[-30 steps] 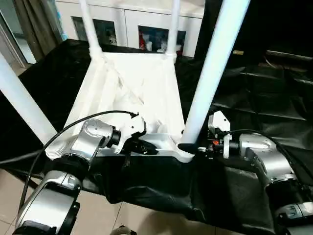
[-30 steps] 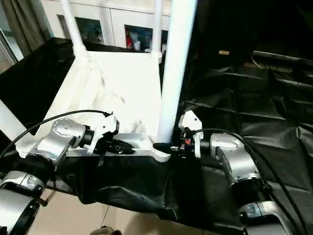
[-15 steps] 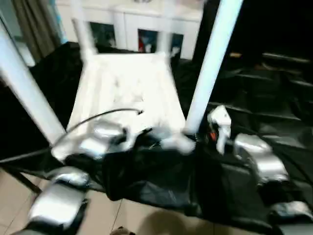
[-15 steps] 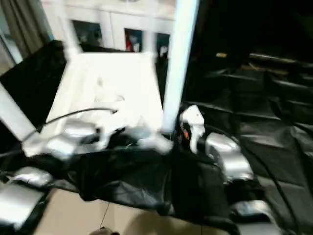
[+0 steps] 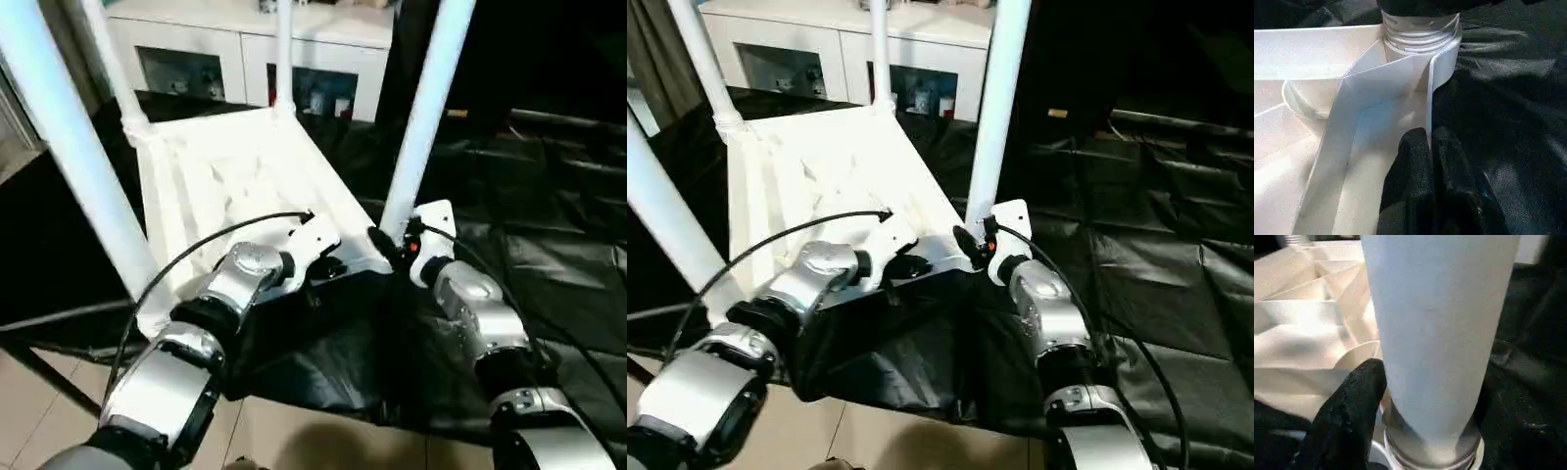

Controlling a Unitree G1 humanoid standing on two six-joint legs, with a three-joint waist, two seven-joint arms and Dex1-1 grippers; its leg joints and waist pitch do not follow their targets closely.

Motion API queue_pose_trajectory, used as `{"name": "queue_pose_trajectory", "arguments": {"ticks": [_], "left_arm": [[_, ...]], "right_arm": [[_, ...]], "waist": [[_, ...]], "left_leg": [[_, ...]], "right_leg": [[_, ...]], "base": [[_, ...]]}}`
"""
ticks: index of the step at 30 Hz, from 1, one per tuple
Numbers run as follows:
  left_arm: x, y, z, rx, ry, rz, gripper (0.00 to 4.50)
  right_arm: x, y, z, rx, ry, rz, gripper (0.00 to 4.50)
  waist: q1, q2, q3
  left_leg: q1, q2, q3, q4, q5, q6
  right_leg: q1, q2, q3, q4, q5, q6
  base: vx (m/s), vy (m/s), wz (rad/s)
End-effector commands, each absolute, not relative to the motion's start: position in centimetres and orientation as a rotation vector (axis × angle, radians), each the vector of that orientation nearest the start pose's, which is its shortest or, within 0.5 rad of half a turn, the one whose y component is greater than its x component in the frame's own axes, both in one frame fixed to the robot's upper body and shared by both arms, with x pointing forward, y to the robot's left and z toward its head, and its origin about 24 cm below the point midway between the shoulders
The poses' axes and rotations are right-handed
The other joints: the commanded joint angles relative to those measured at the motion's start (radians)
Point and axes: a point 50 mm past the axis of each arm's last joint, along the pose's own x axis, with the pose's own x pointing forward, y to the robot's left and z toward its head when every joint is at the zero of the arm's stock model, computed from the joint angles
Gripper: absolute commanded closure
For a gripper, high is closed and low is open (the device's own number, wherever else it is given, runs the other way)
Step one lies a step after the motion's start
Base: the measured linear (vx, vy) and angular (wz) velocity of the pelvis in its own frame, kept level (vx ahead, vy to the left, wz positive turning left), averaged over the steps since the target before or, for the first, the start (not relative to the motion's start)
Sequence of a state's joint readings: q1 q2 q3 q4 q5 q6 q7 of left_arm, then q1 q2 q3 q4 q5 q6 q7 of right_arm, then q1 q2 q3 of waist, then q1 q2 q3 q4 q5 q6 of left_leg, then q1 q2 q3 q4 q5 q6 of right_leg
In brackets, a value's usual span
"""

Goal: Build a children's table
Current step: Rotate leg to tighten

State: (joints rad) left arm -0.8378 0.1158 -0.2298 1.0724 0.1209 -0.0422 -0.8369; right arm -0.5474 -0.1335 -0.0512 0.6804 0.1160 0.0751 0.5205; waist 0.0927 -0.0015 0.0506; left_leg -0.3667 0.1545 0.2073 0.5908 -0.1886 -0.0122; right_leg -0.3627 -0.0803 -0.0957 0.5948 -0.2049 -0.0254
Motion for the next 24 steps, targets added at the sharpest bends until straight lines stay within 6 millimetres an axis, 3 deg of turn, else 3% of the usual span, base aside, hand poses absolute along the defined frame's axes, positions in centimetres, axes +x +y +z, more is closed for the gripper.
{"name": "queue_pose_trajectory", "arguments": {"ticks": [1, 4, 6, 9, 13, 16, 21, 22, 24], "left_arm": [[35.3, 6.5, 5.7, 0.351, 0.294, -1.134, 4.5], [34.9, 7.2, 5.5, 0.364, 0.307, -1.202, 4.5], [34.3, 8.4, 5.4, 0.346, 0.319, -1.296, 4.5], [33.9, 9.3, 5.5, 0.335, 0.321, -1.352, 4.5], [33.6, 10.3, 5.6, 0.32, 0.34, -1.403, 4.5], [33.5, 10.6, 5.8, 0.31, 0.34, -1.42, 4.5], [33.3, 10.8, 5.9, 0.306, 0.34, -1.436, 4.5], [33.3, 10.8, 5.9, 0.305, 0.34, -1.437, 4.5], [33.3, 10.7, 5.9, 0.304, 0.339, -1.436, 4.5]], "right_arm": [[32.3, -10.3, 2.3, 0.051, 0.305, 0.81, 1.41], [31.7, -11.0, 2.5, 0.021, 0.302, 0.907, 1.41], [31.0, -12.3, 2.7, -0.019, 0.317, 1.017, 1.41], [30.6, -13.4, 2.7, -0.07, 0.338, 1.062, 1.41], [30.4, -14.5, 2.5, -0.109, 0.363, 1.074, 1.41], [30.2, -14.7, 2.5, -0.112, 0.372, 1.091, 1.41], [30.0, -14.5, 2.3, -0.104, 0.383, 1.125, 1.41], [30.0, -14.4, 2.3, -0.1, 0.383, 1.124, 1.66], [29.9, -14.2, 2.3, -0.081, 0.378, 1.133, 1.72]], "waist": [[0.003, -0.007, -0.049], [0.011, -0.007, -0.054], [0.018, -0.008, -0.058], [0.023, -0.008, -0.06], [0.023, -0.002, -0.061], [0.024, -0.004, -0.062], [0.026, -0.004, -0.06], [0.026, -0.004, -0.06], [0.025, -0.002, -0.061]], "left_leg": [[0.018, 0.101, -0.058, -0.088, -0.3, 0.003], [0.017, 0.103, -0.052, -0.084, -0.239, 0.031], [0.012, 0.104, -0.048, -0.081, -0.171, 0.056], [0.01, 0.105, -0.045, -0.077, -0.13, 0.08], [0.014, 0.107, -0.044, -0.077, -0.133, 0.074], [0.014, 0.107, -0.042, -0.076, -0.137, 0.07], [0.015, 0.107, -0.042, -0.077, -0.152, 0.062], [0.015, 0.107, -0.042, -0.077, -0.151, 0.061], [0.016, 0.108, -0.043, -0.077, -0.146, 0.06]], "right_leg": [[0.022, -0.129, 0.076, -0.092, -0.311, -0.177], [0.024, -0.125, 0.075, -0.083, -0.252, -0.193], [0.031, -0.12, 0.07, -0.07, -0.159, -0.215], [0.03, -0.115, 0.067, -0.058, -0.085, -0.235], [0.026, -0.113, 0.066, -0.053, -0.06, -0.254], [0.027, -0.115, 0.067, -0.05, -0.04, -0.262], [0.028, -0.116, 0.068, -0.055, -0.08, -0.257], [0.028, -0.116, 0.068, -0.055, -0.082, -0.256], [0.027, -0.115, 0.068, -0.054, -0.074, -0.257]], "base": [[0.0, 0.0, 0.0], [0.0, 0.0, 0.0], [0.0, 0.0, 0.0], [0.0, 0.0, 0.0], [0.0, 0.0, 0.0], [0.0, 0.0, 0.0], [0.0, 0.0, 0.0], [0.0, 0.0, 0.0], [0.0, 0.0, 0.0]]}}
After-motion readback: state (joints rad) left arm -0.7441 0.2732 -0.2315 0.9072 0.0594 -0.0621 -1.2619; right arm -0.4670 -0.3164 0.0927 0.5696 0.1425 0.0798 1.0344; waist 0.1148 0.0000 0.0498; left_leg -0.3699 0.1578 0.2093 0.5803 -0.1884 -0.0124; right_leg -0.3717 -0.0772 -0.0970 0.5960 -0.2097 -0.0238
